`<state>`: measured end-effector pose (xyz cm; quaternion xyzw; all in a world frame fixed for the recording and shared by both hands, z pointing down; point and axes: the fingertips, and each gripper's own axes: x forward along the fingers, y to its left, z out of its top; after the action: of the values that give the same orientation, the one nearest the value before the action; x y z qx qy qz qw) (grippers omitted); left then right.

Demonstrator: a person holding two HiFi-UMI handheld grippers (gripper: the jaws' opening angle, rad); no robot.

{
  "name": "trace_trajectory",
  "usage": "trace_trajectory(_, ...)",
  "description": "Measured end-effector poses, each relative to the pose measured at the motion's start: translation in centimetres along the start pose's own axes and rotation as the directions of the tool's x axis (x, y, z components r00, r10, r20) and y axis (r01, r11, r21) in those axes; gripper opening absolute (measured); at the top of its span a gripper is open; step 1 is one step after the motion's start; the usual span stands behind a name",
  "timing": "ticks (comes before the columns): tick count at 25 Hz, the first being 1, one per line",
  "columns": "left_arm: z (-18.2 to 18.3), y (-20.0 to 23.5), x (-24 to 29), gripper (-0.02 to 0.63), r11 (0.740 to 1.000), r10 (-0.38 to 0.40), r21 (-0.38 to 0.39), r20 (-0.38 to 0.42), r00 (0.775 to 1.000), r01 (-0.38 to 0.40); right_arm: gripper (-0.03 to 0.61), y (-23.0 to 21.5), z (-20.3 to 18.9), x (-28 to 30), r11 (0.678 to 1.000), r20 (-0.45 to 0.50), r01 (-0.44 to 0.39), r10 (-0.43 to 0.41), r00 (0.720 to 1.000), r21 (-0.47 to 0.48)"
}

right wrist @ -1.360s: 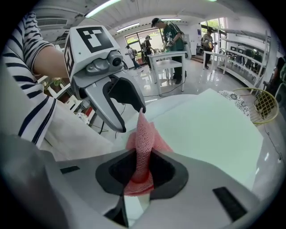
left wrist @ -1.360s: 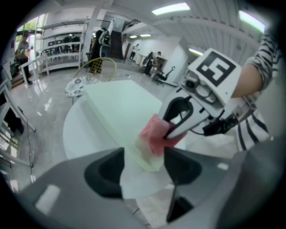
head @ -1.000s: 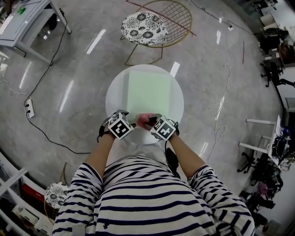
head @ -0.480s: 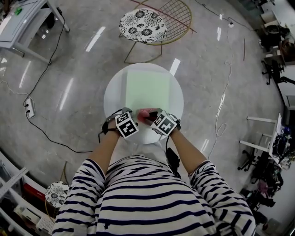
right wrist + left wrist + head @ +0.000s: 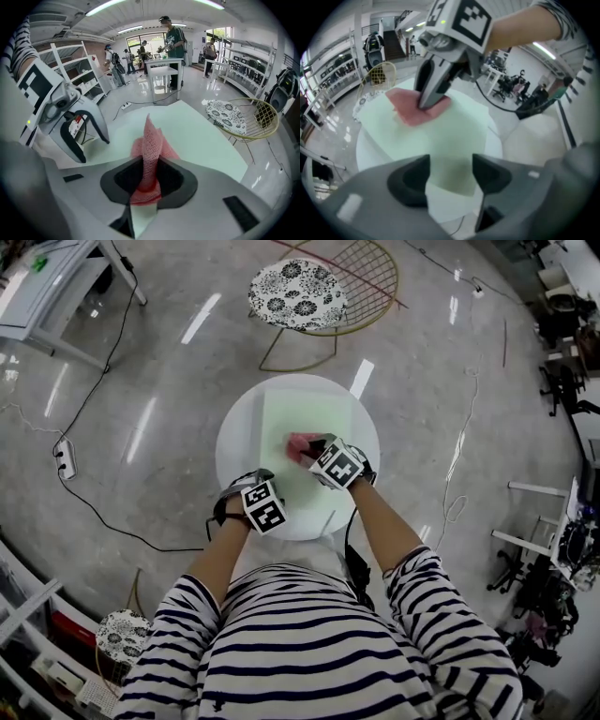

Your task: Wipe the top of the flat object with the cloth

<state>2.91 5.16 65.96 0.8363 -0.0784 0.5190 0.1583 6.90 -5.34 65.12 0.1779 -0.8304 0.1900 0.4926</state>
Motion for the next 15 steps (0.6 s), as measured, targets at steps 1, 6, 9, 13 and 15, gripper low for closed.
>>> trace_trajectory(1, 0.0, 0.0, 0.0, 0.287, 1.0, 0.001, -0.005, 0.004, 1.0, -0.001, 0.078, -0.8, 0.5, 0.0, 1.0, 0.003, 0.011, -0.011, 1.0, -0.005)
trace_trajectory(6, 0.1, -0.1, -0.1, 0.287, 1.0, -0.005, -0.009, 0.004, 1.0, 0.005, 0.078, -4.6, 2.5, 0.4, 0.998, 0.005, 0.059, -0.059, 0.998, -0.007)
trace_trajectory(9, -0.1, -0.2, -0.1, 0.287, 1.0, -0.002, 0.019, -0.015, 1.0, 0.003, 0.078, -6.5, 3.6, 0.6, 0.996, 0.004, 0.084, -0.084, 0.996, 0.013)
trace_trajectory(13, -0.2, -0.2, 0.0, 0.287, 0.999, -0.006, 0.033, -0.033, 0.999, 0.007, 0.078, -8.2, 4.9, 0.9, 0.994, 0.002, 0.105, -0.105, 0.994, 0.015)
trace_trajectory(15, -0.2, -0.2, 0.1, 0.287, 0.999, -0.011, 0.035, -0.04, 0.999, 0.012, 0.078, -9.0, 5.3, 1.1, 0.993, 0.005, 0.117, -0.117, 0.993, 0.028)
